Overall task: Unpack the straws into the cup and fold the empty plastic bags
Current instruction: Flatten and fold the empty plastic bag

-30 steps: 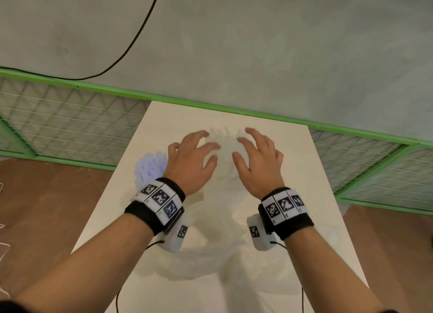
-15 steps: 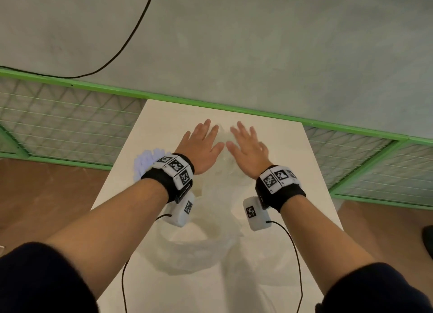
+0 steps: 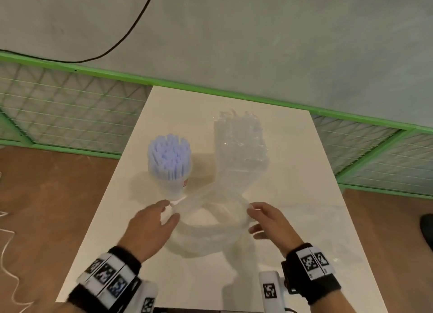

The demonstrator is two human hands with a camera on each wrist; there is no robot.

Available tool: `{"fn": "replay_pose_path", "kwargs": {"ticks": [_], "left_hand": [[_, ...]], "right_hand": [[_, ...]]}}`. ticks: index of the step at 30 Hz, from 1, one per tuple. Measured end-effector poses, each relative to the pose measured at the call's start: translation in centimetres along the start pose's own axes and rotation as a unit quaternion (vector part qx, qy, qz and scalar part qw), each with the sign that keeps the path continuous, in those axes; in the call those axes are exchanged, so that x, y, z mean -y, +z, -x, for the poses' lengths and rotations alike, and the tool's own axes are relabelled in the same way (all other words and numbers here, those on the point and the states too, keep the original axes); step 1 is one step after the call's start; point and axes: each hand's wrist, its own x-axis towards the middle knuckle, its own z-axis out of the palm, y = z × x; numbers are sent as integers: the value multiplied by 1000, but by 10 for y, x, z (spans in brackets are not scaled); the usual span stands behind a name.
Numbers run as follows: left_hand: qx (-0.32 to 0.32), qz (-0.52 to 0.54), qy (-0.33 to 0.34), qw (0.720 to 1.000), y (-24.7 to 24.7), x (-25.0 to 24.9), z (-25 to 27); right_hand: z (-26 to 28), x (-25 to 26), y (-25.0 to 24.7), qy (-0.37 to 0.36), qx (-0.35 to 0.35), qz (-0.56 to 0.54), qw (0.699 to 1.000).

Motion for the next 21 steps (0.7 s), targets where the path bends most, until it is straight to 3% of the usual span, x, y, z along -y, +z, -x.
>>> {"fn": "replay_pose_path", "kwargs": {"ticks": [4,7,12,17,19,21], "left_hand": [[-27,187,-40,981,5,-1,-16],[-13,211,-35,977,-8,-4,-15],[-31,95,24,995,-30,2,-7],[-83,-37,97,991,-51,-6,9],[-88,-35,183,979,-54,-17,19],[-46,-61,267,961,-53,-35,33]], "right_hand": [[8,12,18,-51,-34,44,997],[19,25,24,-101,-67,98,988],[40,47,21,-219,-161,223,936],[59,64,12,-242,-259,308,883],[66,72,12,-251,-256,279,891],[71,80,13,-243,-209,174,931]]}}
